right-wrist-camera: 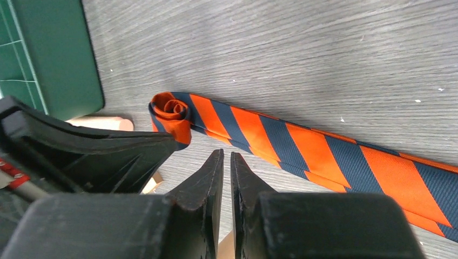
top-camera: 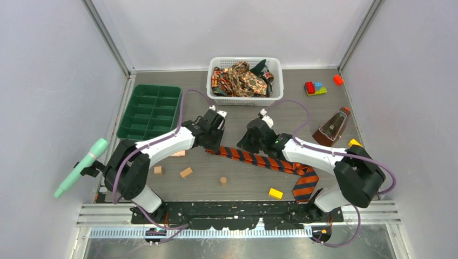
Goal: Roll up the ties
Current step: Roll the tie at the center of the board.
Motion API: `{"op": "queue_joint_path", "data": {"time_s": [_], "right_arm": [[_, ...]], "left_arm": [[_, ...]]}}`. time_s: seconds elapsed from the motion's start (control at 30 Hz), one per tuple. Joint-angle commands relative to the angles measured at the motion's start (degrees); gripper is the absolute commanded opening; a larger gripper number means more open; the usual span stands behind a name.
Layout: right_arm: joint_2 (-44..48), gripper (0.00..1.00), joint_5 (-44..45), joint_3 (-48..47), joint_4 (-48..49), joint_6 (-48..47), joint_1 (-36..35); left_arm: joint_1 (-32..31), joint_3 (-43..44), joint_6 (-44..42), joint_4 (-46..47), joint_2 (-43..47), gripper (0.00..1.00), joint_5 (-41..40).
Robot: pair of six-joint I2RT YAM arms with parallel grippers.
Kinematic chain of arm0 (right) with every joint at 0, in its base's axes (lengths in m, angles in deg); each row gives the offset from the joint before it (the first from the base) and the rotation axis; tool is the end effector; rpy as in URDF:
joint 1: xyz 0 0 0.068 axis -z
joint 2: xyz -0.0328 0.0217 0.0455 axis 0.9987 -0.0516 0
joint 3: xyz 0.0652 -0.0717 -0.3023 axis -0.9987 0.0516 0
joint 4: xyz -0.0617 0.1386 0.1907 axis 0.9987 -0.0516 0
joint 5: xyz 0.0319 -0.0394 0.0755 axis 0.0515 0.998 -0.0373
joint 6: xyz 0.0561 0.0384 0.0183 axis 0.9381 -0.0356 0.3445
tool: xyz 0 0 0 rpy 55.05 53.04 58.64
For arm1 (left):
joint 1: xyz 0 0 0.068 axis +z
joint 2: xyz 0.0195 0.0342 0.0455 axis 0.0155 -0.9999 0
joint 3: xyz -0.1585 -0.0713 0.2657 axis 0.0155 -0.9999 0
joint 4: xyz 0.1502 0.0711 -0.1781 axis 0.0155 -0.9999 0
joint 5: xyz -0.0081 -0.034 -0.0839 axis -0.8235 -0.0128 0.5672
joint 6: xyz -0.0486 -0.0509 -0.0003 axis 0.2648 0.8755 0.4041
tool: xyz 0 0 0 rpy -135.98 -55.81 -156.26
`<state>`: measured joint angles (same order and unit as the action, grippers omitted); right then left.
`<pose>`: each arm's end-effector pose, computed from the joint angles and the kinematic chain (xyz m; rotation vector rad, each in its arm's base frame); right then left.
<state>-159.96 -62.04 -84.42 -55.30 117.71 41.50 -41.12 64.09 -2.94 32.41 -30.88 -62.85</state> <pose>0.2121 0.2049 0.2482 0.4144 2.4109 0.7573 0.2392 -0.1994 0.2446 0.3707 2.6140 -0.3435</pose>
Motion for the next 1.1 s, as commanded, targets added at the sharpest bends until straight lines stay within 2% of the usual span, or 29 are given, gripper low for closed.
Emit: {"op": "queue_joint_path", "data": {"time_s": [0.0, 0.2, 0.3, 0.4, 0.5, 0.6, 0.7, 0.9, 1.07], "right_arm": [[-1.46, 0.16, -1.47, -1.95, 3.14, 0.32, -0.21], [-1.85, 0.16, -1.51, -2.87, 3.03, -0.11, -0.16], [-2.85, 0.17, -2.43, -4.36, 3.0, -0.73, -0.16], [-5.47, 0.2, -4.9, -6.55, 3.41, -1.32, -0.46], [-8.11, 0.23, -6.41, -10.27, 3.57, -1.96, -1.2], [-11.57, 0.27, -9.37, -13.34, 3.9, -2.05, -2.1], [-14.53, 0.3, -10.91, -16.92, 3.4, -1.95, -2.9], [-18.13, 0.36, -10.58, -18.82, 2.22, -0.67, -3.99], [-19.28, 0.32, -11.13, -18.96, 2.65, -0.19, -4.17]], "left_arm": [[0.63, -0.3, 0.09, 2.42, 2.67, 0.0, 1.97], [1.02, 0.38, -0.24, 3.39, 8.96, 0.0, 8.35], [1.6, -0.27, -0.13, 4.24, 13.49, 0.0, 9.08], [4.83, -2.74, 1.46, 5.07, 18.24, 0.0, 7.78], [10.74, -6.52, 3.92, 5.93, 20.53, 0.0, 8.41], [16.05, -9.6, 5.73, 6.3, 20.74, 0.0, 10.33], [18.6, -11.23, 5.98, 6.55, 19.97, 0.0, 11.13], [19.22, -11.54, 5.72, 6.09, 18.17, 0.0, 9.9], [19.26, -11.63, 5.97, 6.18, 17.44, 0.0, 9.28]]}}
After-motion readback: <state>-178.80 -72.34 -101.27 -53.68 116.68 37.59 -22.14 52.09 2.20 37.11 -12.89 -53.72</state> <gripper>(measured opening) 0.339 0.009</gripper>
